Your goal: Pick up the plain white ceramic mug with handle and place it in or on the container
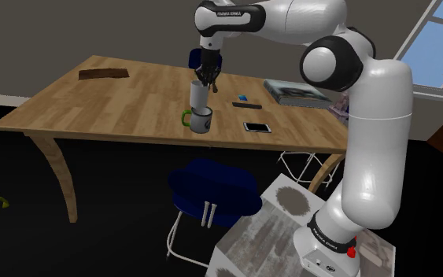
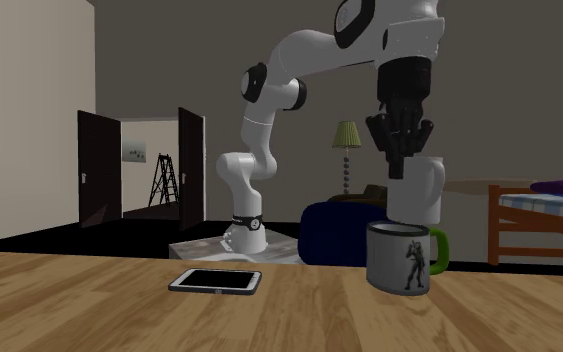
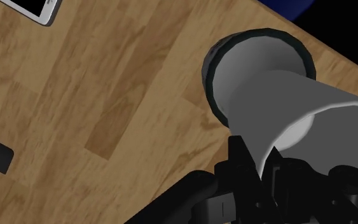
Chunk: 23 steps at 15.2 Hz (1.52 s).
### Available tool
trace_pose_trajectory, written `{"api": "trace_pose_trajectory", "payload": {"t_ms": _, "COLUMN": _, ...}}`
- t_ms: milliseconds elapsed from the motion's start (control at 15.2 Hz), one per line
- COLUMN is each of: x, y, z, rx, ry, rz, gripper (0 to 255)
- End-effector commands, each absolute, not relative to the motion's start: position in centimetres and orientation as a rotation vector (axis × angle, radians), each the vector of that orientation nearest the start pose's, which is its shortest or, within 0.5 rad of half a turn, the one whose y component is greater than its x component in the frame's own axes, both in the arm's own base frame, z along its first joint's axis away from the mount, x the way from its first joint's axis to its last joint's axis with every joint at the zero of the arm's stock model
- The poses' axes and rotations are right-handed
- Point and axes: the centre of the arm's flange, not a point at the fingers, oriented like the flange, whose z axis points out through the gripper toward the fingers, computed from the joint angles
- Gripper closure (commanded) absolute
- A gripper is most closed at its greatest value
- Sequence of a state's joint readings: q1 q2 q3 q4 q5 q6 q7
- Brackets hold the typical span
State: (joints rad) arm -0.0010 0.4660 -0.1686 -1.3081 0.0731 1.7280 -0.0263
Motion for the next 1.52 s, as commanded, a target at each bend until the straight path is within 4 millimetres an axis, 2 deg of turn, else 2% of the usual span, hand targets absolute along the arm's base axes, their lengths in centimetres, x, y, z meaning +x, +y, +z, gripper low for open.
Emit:
{"api": "trace_pose_trajectory", "payload": {"t_ms": 0, "x": 68.5, "y": -8.8, "z": 46.2, "rx": -3.133, "ry": 0.22, "rz": 0.062, "gripper": 255}}
{"api": "trace_pose_trajectory", "payload": {"t_ms": 528, "x": 68.5, "y": -8.8, "z": 46.2, "rx": -3.133, "ry": 0.22, "rz": 0.062, "gripper": 255}}
{"api": "trace_pose_trajectory", "payload": {"t_ms": 594, "x": 68.5, "y": -8.8, "z": 46.3, "rx": -3.133, "ry": 0.22, "rz": 0.062, "gripper": 0}}
{"api": "trace_pose_trajectory", "payload": {"t_ms": 924, "x": 68.5, "y": -8.8, "z": 46.2, "rx": -3.133, "ry": 0.22, "rz": 0.062, "gripper": 0}}
{"api": "trace_pose_trajectory", "payload": {"t_ms": 1188, "x": 68.7, "y": -8.8, "z": 51.2, "rx": -3.133, "ry": 0.22, "rz": 0.062, "gripper": 0}}
{"api": "trace_pose_trajectory", "payload": {"t_ms": 1452, "x": 68.7, "y": -8.8, "z": 51.2, "rx": -3.133, "ry": 0.22, "rz": 0.062, "gripper": 0}}
